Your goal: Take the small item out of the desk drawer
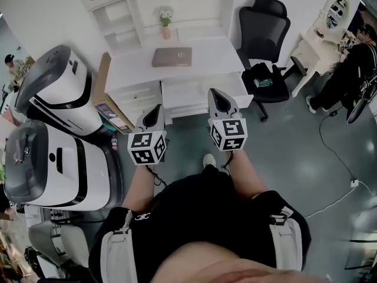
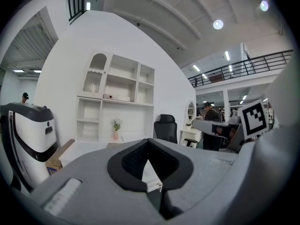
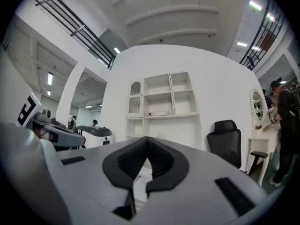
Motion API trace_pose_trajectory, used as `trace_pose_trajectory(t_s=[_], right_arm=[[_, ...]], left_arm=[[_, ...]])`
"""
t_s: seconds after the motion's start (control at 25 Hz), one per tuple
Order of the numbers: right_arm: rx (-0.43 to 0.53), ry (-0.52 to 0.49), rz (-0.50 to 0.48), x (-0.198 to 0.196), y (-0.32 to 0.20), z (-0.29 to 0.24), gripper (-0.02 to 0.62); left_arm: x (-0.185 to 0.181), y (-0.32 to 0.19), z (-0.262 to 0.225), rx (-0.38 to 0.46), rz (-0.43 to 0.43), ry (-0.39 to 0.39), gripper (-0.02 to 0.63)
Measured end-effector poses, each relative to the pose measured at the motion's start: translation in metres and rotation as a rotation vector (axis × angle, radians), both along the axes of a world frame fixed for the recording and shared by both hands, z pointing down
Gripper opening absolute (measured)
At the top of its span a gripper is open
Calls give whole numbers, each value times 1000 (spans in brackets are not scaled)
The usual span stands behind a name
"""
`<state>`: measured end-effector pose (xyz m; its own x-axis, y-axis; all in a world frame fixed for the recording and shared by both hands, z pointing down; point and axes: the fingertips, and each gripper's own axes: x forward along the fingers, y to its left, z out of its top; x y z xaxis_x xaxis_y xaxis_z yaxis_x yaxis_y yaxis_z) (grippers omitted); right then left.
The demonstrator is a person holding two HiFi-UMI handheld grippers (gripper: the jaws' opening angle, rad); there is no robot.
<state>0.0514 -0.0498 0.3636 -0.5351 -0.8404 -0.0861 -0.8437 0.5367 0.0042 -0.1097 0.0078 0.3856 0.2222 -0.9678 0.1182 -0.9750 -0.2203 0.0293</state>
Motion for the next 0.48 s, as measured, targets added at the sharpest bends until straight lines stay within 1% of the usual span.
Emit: trace_pose_trajectory(t_s=[0.24, 0.48], right_arm=[[-17, 4, -27, 5, -82, -6, -3], [-58, -2, -28, 22, -169, -2, -3]], left_arm=[[6, -79, -8, -12, -28, -7, 14], [26, -165, -9, -38, -21, -9, 14]])
